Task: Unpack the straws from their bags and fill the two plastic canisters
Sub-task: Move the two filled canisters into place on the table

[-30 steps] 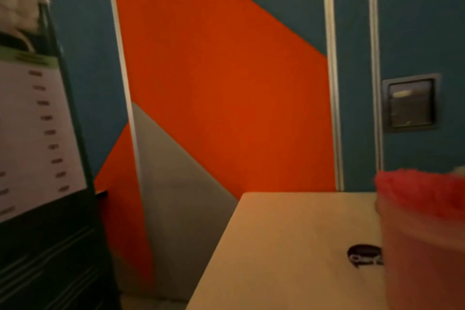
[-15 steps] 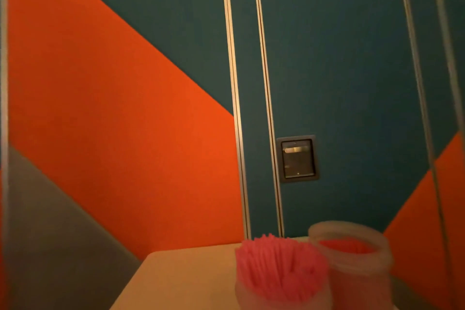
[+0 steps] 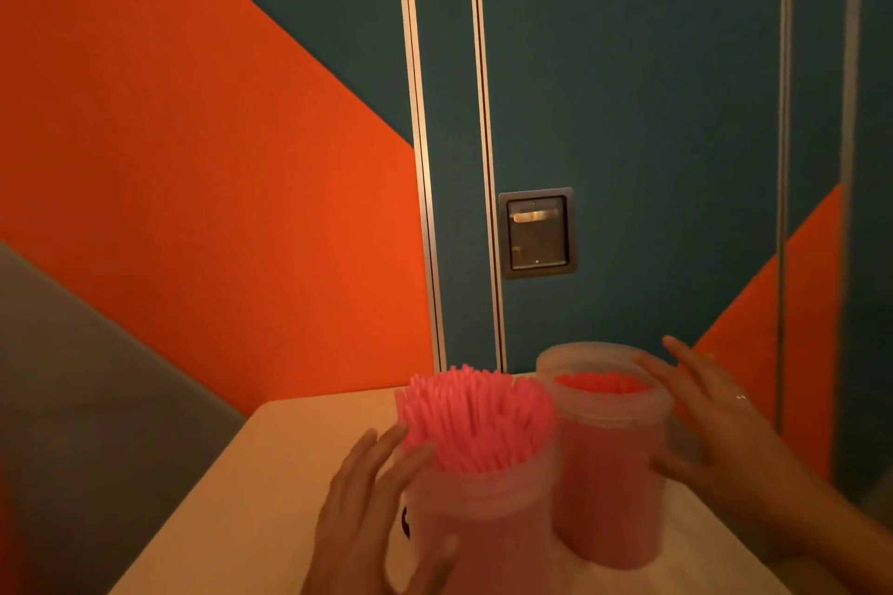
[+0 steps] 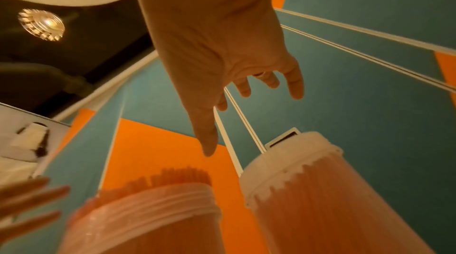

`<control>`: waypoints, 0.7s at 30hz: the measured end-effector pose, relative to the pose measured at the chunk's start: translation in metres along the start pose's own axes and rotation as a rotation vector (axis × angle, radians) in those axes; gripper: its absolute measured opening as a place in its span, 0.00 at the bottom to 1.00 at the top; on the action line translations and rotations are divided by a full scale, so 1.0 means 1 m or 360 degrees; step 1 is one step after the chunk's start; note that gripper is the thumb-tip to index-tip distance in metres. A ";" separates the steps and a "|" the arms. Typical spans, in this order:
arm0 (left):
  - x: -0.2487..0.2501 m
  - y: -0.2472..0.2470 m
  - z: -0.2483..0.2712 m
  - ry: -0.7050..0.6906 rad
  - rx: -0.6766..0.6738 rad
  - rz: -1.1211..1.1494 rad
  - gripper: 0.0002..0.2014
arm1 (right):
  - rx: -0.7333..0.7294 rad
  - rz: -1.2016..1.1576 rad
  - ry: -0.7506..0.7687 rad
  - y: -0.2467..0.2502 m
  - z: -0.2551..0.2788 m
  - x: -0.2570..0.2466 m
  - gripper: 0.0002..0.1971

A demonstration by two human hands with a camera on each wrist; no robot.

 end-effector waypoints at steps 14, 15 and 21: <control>-0.009 -0.097 0.005 0.1014 0.0101 0.0917 0.77 | 0.0436 -0.1057 -0.0862 -0.094 -0.010 0.039 0.77; -0.013 -0.099 0.005 0.1040 0.0097 0.0922 0.77 | 0.0442 -0.1020 -0.0840 -0.098 -0.010 0.037 0.77; -0.025 -0.113 0.019 0.1328 0.0057 0.1007 0.81 | 0.0583 -0.1014 -0.1105 -0.116 0.002 0.041 0.75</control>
Point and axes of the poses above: each hand's wrist, its own z-axis away from the middle knuckle, its own y-axis out of the back of the hand, x = y × z, the point moved 7 cm from there along -z, towards the middle knuckle, and after that the axes turned 6 degrees about x, right-handed, at the moved point
